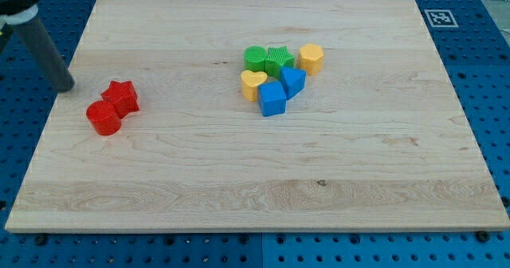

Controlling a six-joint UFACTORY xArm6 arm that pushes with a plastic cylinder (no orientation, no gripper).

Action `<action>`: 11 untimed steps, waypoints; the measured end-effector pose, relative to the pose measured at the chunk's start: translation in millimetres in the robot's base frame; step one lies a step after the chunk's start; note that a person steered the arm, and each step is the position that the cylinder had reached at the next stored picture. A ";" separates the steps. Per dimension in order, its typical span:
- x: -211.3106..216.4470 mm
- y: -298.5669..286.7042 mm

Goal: Push the red circle down and slightly right

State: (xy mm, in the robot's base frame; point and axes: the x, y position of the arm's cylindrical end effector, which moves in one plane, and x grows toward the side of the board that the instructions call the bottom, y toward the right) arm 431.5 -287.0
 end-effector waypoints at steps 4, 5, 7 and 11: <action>29.1 61.4; 29.1 66.2; 42.8 56.9; 60.8 60.6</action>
